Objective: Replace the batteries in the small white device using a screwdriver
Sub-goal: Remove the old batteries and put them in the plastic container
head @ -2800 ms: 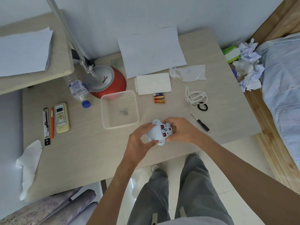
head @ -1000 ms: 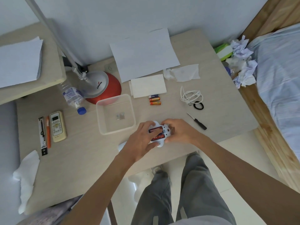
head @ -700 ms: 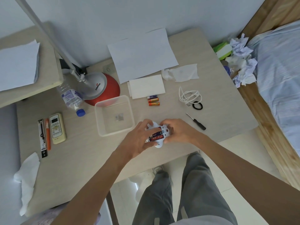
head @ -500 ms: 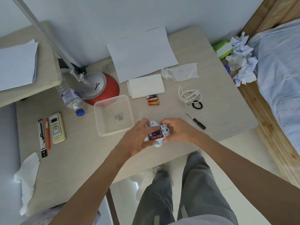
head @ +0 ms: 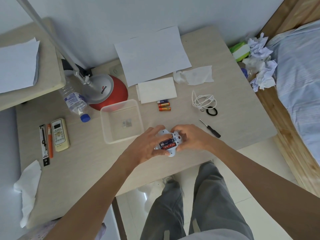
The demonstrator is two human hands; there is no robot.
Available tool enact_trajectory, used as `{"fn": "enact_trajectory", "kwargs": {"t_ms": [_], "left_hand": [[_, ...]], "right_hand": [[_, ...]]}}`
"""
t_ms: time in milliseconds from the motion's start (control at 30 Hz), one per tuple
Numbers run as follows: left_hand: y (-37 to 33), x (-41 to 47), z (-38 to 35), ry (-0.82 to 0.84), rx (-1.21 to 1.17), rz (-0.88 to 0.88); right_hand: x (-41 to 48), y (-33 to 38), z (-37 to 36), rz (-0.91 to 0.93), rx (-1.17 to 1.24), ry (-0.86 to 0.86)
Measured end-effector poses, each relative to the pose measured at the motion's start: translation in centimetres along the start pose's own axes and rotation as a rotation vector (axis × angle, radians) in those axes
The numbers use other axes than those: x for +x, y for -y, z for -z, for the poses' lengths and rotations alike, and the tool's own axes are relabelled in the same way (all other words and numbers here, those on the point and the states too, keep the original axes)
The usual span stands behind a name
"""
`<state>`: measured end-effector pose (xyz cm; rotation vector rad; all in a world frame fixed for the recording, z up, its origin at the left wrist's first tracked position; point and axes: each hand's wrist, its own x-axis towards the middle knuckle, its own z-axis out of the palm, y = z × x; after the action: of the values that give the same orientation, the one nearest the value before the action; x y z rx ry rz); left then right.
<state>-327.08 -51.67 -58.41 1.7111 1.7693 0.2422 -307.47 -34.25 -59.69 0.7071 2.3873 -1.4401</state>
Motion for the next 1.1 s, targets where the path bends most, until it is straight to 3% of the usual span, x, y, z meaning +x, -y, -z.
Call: {"fn": "enact_trajectory", "kwargs": {"t_ms": [633, 867, 1100], "left_hand": [[-0.1, -0.2, -1.1, -0.051, -0.036, -0.012], [-1.0, -1.2, -3.0, -0.226, -0.312, 0.144], [-3.0, -0.6, -5.8, -0.508, -0.471, 0.299]], "right_hand": [[0.1, -0.1, 0.1, 0.036, -0.059, -0.004], [0.1, -0.1, -0.2, 0.040, -0.078, -0.018], [0.0, -0.4, -0.6, 0.003, -0.051, -0.025]]}}
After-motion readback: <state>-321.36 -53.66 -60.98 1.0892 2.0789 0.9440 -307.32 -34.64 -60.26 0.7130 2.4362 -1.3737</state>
